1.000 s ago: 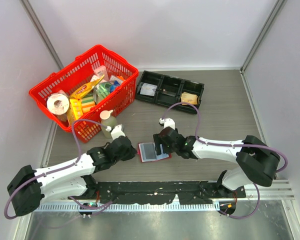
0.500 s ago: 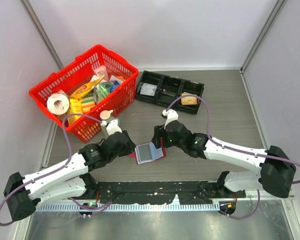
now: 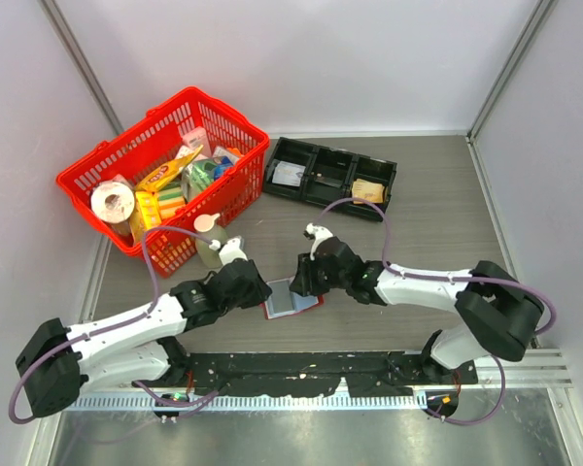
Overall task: Take the credit cards out of the card holder
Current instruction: Open the card holder at the center of the board.
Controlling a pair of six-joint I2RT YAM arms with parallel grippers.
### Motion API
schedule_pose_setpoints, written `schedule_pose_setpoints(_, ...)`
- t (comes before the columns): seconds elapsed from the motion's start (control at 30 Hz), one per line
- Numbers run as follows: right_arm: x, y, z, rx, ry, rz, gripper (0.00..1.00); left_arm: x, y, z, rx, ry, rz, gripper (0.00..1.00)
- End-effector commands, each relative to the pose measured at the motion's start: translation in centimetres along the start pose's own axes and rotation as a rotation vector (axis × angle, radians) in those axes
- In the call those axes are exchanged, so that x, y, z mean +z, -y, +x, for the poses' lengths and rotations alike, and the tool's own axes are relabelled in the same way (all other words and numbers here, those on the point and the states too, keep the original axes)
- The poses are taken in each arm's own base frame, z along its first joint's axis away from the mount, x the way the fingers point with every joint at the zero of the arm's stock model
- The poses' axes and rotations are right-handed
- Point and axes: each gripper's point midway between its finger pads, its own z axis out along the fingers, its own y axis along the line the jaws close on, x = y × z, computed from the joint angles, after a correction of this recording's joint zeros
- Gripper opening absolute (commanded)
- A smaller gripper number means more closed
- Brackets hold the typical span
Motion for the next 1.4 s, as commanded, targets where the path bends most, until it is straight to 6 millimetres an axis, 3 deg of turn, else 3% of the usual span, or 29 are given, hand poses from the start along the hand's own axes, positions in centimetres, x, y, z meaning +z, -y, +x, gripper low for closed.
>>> schedule_pose_setpoints(0.0, 0.7, 1.4, 1.3, 0.116, -0.007, -0.055, 0.35, 0.8, 1.8, 0.0, -0.067, 0.014, 0.077, 0.23)
schedule_pose_setpoints(0.27, 1.0, 5.8, 5.2, 0.258, -0.079, 0.005, 0.3, 2.1, 1.8, 1.1, -0.112, -0.018, 0.084, 0.33)
schedule_pose_setpoints(0.37, 1.0, 6.4, 6.0, 0.284, -0.091, 0.01, 0.29, 2.3, 1.8, 1.2, -0.122, -0.017, 0.084, 0.36)
schedule_pose_setpoints(0.67, 1.1, 6.6, 6.5, 0.289, -0.099, 0.004, 0.29, 3.3, 0.6, 1.1, -0.138, 0.006, 0.03, 0.45)
schedule_pose_setpoints(0.93, 1.0, 6.6, 6.4, 0.289, -0.094, 0.0, 0.29, 4.5, 0.0, 1.5, -0.12, -0.015, -0.012, 0.46)
schedule_pose_setpoints(1.37, 1.1, 6.6, 6.3, 0.291, -0.094, -0.003, 0.29, 3.6, 2.0, 1.0, -0.091, -0.047, 0.031, 0.38)
